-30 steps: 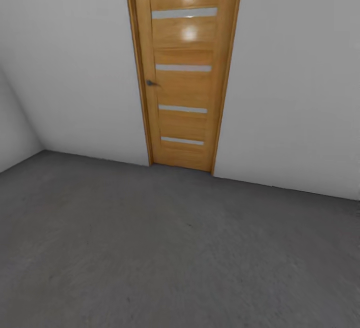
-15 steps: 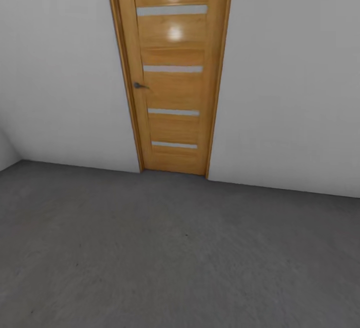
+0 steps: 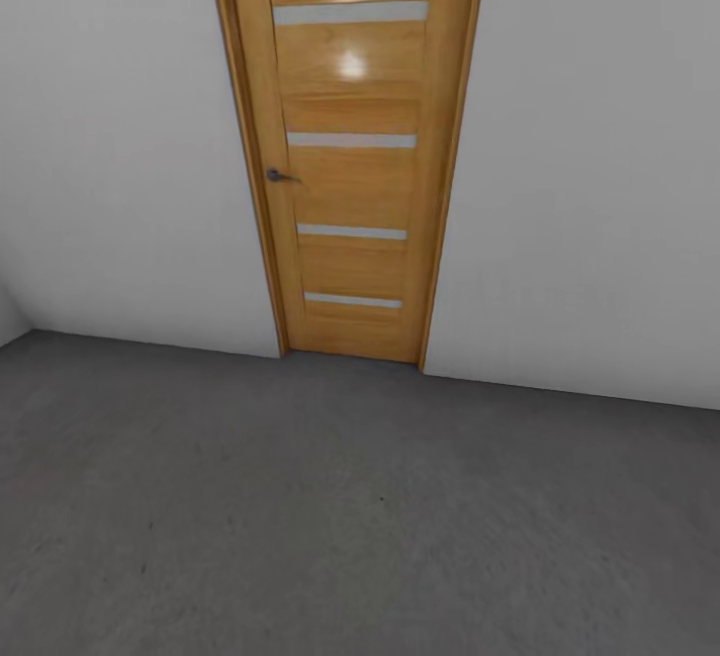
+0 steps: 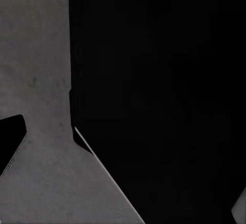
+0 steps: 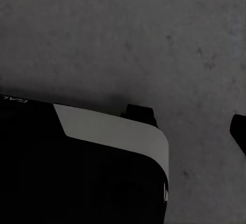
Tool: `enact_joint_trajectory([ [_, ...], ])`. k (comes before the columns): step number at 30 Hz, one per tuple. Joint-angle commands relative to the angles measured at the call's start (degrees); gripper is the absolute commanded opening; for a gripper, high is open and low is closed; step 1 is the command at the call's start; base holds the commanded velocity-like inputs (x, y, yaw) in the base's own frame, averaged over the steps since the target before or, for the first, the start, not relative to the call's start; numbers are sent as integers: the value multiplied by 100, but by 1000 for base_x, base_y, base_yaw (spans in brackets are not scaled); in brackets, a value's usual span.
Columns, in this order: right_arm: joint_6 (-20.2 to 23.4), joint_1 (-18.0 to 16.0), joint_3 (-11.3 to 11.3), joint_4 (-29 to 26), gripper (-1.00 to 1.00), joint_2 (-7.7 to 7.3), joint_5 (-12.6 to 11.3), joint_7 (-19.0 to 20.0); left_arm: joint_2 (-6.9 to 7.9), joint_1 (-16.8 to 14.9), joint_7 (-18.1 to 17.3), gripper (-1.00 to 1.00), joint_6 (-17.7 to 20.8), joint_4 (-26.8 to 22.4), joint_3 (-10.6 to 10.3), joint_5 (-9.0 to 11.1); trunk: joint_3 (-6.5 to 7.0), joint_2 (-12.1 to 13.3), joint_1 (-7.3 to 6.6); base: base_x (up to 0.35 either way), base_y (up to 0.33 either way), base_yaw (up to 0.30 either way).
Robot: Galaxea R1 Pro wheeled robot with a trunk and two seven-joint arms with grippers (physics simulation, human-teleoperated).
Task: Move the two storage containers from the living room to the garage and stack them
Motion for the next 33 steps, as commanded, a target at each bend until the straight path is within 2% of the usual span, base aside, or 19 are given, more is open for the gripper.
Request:
enact_joint_trajectory([
  [1,-15,-3,7,4,100,-2,24,1,-2,4,-7,100,-5,-9,17,24,-4,-2,3,329,80,0],
  [14,-15,-3,11,4,100,-2,24,1,4,4,-7,100,-5,-9,17,24,-4,-2,3,330,113,0],
  [33,-15,-3,9,4,100,-1,24,1,3,4,-7,100,-5,-9,17,24,-4,-2,3,327,188,0],
])
